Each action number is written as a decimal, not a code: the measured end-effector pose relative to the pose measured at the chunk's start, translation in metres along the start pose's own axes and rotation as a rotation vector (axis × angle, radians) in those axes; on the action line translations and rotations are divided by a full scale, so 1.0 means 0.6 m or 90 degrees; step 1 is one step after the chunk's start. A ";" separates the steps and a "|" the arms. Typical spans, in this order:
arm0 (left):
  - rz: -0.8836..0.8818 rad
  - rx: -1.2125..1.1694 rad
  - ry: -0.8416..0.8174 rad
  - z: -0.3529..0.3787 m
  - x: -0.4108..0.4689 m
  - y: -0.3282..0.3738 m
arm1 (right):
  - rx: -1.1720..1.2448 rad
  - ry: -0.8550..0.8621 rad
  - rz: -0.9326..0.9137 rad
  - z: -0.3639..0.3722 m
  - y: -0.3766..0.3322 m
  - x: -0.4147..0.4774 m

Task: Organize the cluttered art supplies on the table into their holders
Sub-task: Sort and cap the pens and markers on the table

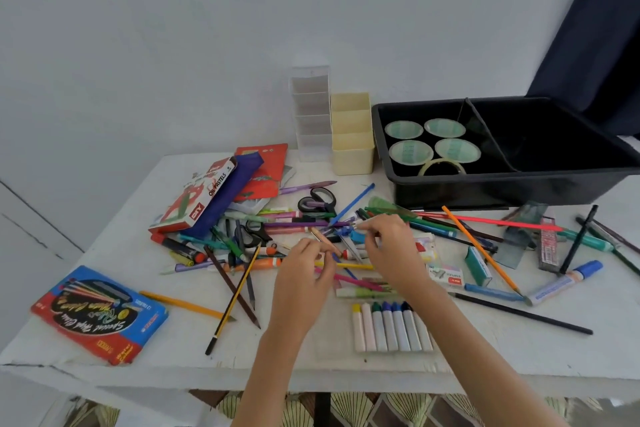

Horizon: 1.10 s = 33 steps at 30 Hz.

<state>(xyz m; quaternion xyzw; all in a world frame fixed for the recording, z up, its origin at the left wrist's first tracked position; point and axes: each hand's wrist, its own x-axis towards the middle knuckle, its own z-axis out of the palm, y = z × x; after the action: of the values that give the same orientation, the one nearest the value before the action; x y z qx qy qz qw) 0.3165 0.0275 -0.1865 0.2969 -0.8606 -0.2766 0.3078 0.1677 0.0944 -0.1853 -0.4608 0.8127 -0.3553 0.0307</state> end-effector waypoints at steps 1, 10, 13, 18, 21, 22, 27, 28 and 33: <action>-0.002 -0.008 -0.001 0.000 0.009 -0.006 | -0.028 -0.008 -0.013 0.001 0.000 0.019; -0.010 -0.022 -0.015 -0.005 0.039 -0.054 | -0.340 -0.251 0.012 0.021 -0.004 0.138; -0.016 -0.030 -0.020 -0.002 0.040 -0.062 | -0.366 -0.296 0.032 0.022 -0.015 0.150; -0.018 -0.039 -0.023 -0.002 0.037 -0.057 | -0.412 -0.256 0.050 0.026 -0.030 0.143; -0.022 -0.054 -0.016 -0.005 0.032 -0.053 | -0.402 -0.233 0.012 0.022 -0.018 0.130; -0.025 -0.059 -0.014 -0.005 0.030 -0.052 | -0.375 -0.230 0.008 0.020 -0.013 0.125; -0.047 -0.086 -0.006 -0.007 -0.001 -0.047 | -0.105 -0.144 0.059 0.007 -0.003 0.088; -0.046 -0.087 -0.004 -0.005 -0.009 -0.046 | -0.049 -0.108 0.075 0.004 -0.004 0.079; -0.094 -0.078 0.039 0.002 -0.052 -0.029 | 0.171 0.045 0.129 -0.027 -0.017 0.019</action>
<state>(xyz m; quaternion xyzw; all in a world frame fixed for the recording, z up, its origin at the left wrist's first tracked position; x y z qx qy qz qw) 0.3415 0.0378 -0.2103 0.3485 -0.8082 -0.3414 0.3299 0.1623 0.0914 -0.1640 -0.3555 0.8008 -0.4718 0.0986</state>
